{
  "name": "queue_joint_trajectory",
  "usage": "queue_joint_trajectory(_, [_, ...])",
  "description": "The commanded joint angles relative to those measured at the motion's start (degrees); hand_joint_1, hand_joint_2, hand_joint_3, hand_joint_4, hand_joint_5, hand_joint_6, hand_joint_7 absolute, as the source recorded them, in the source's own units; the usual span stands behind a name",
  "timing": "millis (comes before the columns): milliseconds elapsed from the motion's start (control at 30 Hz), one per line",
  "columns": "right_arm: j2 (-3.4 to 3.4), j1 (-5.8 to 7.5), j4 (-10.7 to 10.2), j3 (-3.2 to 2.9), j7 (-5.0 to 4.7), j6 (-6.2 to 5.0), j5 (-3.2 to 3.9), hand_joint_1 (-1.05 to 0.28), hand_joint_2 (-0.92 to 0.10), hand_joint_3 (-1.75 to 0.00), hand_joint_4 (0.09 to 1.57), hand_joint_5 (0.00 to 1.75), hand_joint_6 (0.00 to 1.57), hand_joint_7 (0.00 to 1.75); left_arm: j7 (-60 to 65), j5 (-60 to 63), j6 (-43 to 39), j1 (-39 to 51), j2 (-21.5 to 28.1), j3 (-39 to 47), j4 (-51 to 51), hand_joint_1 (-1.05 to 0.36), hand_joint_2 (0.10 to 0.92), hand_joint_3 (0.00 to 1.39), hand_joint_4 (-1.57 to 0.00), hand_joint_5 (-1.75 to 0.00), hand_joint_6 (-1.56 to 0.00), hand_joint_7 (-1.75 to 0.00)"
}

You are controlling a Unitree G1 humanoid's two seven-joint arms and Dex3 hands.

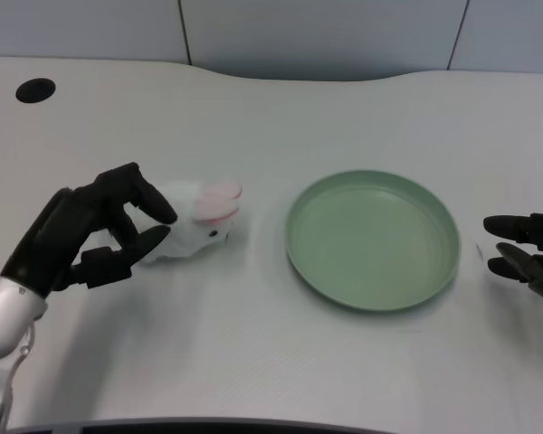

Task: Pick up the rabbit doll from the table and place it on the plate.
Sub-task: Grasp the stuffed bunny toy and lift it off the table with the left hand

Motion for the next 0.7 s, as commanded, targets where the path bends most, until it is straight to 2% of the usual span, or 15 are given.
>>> queue_joint_trajectory(33, [0.36, 0.72, -0.62, -0.02, -0.82, 0.78, 0.05, -0.43, -0.92, -0.2, 1.03, 0.0, 0.94, 0.0, 6.05, 12.49, -0.82, -5.36, 6.45, -4.28, 1.06, -0.49, 0.921, 0.25, -0.49, -0.81, -0.62, -0.32])
queue_joint_trajectory(67, [0.46, 0.74, -0.73, -0.05, -0.88, 0.93, 0.1, -0.43, -0.92, -0.2, 1.03, 0.0, 0.94, 0.0, 7.5, 14.81, -1.15, -6.33, 7.31, -5.25, 1.42, -0.49, 0.921, 0.18, -0.47, -0.63, -0.61, -0.19])
queue_joint_trajectory(133, [0.55, 0.73, -0.57, 0.0, -0.94, 0.65, 0.05, -0.43, -0.92, -0.2, 1.03, 0.0, 0.95, 0.0, 11.07, 20.65, -1.33, -9.43, 9.12, -8.0, 2.51, -0.52, 0.919, 0.08, -0.43, -0.39, -0.56, -0.05])
queue_joint_trajectory(200, [0.52, 0.7, -0.31, 0.08, -0.97, 0.28, -0.12, -0.44, -0.92, -0.2, 1.03, 0.0, 0.94, 0.0, 13.31, 24.36, -1.2, -12.09, 10.13, -10.22, 3.85, -0.57, 0.915, 0.03, -0.39, -0.29, -0.51, -0.01])
queue_joint_trajectory(233, [0.62, 0.68, -0.13, -0.01, -0.79, -0.06, 0.09, -0.43, -0.92, -0.2, 1.03, 0.0, 0.93, 0.0, 13.33, 25.82, -0.94, -13.84, 10.61, -11.45, 4.67, -0.63, 0.903, 0.01, -0.33, -0.23, -0.44, -0.01])
queue_joint_trajectory(333, [0.76, 0.65, 0.1, -0.05, -0.71, -0.55, 0.21, -0.42, -0.92, -0.2, 1.03, 0.0, 0.93, 0.0, 12.39, 27.73, -0.13, -17.05, 11.52, -13.89, 6.3, -0.74, 0.901, 0.01, -0.21, -0.15, -0.33, 0.0])
queue_joint_trajectory(367, [0.82, 0.66, 0.09, -0.1, -0.56, -0.42, 0.36, -0.43, -0.92, -0.2, 1.03, 0.0, 0.93, 0.0, 10.69, 28.6, 1.18, -18.42, 11.76, -14.96, 6.59, -0.75, 0.903, 0.0, -0.19, -0.14, -0.32, 0.0])
queue_joint_trajectory(467, [0.91, 0.76, 0.24, -0.14, -0.32, -0.79, 0.49, -0.43, -0.92, -0.19, 1.04, 0.01, 0.94, 0.01, 5.99, 30.08, 4.45, -22.87, 11.44, -17.95, 9.47, -0.82, 0.872, 0.0, -0.05, -0.07, -0.21, 0.0])
queue_joint_trajectory(700, [0.89, 1.54, -1.08, -0.22, -0.19, -0.13, 0.56, -0.43, -0.92, -0.19, 1.06, 0.02, 0.96, 0.01, -1.07, 28.91, 6.71, -30.25, 8.88, -22.5, 18.93, -0.9, 0.885, 0.0, 0.0, 0.0, -0.06, 0.0])
